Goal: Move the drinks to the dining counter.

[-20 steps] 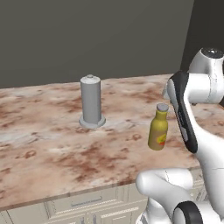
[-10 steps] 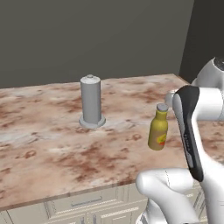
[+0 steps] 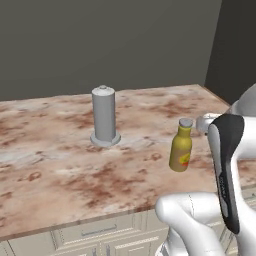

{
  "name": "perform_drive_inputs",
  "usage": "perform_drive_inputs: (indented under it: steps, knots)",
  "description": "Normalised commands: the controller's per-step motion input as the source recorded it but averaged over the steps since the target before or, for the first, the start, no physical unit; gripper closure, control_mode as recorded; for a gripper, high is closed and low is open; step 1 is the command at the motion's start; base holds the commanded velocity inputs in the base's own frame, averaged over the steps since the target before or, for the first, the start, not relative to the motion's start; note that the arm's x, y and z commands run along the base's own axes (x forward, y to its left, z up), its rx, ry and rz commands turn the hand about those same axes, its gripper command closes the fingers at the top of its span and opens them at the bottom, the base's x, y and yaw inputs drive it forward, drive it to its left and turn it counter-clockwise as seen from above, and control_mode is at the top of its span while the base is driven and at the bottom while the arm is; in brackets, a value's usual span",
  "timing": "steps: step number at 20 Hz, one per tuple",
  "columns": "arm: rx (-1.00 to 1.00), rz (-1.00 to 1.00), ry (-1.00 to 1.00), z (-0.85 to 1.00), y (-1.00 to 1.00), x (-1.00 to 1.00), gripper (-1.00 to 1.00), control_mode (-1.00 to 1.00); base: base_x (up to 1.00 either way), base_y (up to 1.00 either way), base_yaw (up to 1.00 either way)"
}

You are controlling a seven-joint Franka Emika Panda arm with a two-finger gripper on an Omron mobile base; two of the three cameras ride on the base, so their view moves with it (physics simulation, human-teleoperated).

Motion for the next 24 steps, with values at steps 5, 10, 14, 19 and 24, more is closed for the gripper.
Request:
perform_drive_inputs:
  steps: [5, 10, 14, 19, 24]
  knots:
    - [0.0, 0.0, -0.04, 0.0, 0.0, -0.42, -1.0, 1.0, -0.15, 0.0, 0.0]
    - [0.0, 0.0, 0.0, 0.0, 0.0, 0.0, -1.0, 1.0, -0.07, -0.3, -0.34]
    - [0.0, 0.0, 0.0, 0.0, 0.0, 0.0, -1.0, 1.0, 0.0, -0.14, -0.96]
    - [0.0, 0.0, 0.0, 0.0, 0.0, 0.0, -1.0, 1.0, 0.0, 0.0, -1.0]
    - [0.0, 0.0, 0.0, 0.0, 0.0, 0.0, -1.0, 1.0, 0.0, 0.0, -1.0]
